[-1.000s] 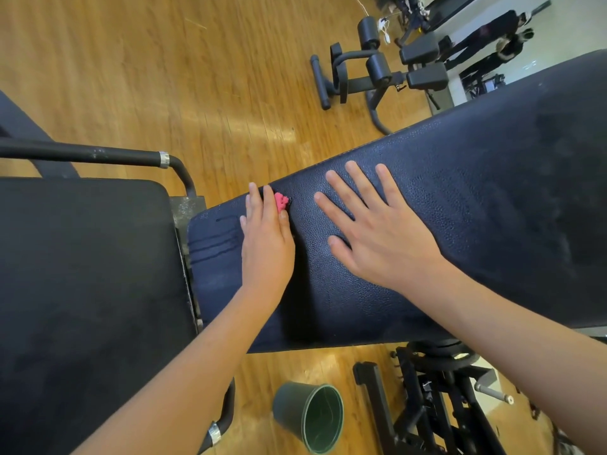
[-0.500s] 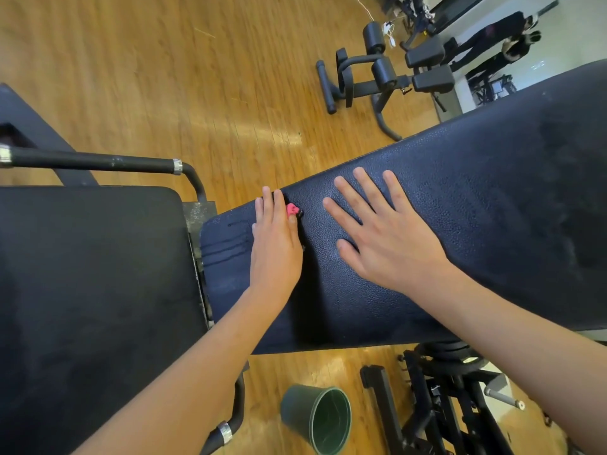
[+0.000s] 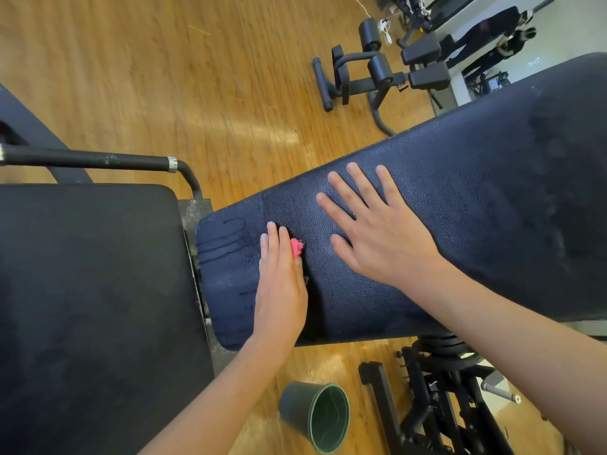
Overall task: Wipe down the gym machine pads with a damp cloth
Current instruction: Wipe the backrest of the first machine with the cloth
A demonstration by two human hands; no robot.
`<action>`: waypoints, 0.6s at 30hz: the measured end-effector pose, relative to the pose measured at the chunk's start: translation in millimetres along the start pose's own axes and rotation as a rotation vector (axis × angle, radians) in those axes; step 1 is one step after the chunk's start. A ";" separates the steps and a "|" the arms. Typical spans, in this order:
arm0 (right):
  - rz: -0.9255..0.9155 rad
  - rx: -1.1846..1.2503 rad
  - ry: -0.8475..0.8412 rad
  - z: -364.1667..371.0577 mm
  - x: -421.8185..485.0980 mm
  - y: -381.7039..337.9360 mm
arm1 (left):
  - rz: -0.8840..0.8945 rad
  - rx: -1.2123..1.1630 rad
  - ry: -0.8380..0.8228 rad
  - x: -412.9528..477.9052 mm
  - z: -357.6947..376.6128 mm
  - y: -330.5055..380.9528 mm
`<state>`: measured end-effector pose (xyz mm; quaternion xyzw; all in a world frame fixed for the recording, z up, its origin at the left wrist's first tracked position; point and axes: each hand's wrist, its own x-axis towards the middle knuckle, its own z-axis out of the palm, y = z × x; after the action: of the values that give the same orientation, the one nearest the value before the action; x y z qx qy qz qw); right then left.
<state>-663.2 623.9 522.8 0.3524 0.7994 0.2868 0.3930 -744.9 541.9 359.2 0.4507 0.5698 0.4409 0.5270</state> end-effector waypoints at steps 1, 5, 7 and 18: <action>0.001 -0.001 -0.001 -0.1 0.4 -0.3 | -0.005 -0.029 0.019 4.1 -1.0 0.3; 0.000 0.000 -0.006 -1.2 0.3 -1.0 | -0.053 -0.119 0.101 24.3 -7.4 0.9; 0.001 0.001 -0.003 -2.0 0.2 -0.4 | -0.047 -0.099 0.107 27.8 -6.4 1.9; 0.008 -0.007 0.012 -0.6 0.6 -1.3 | -0.011 0.021 -0.021 -34.0 9.6 -10.4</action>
<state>-664.5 623.5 521.9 0.3525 0.7993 0.2936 0.3881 -734.6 506.8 355.4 0.4576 0.5714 0.4272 0.5306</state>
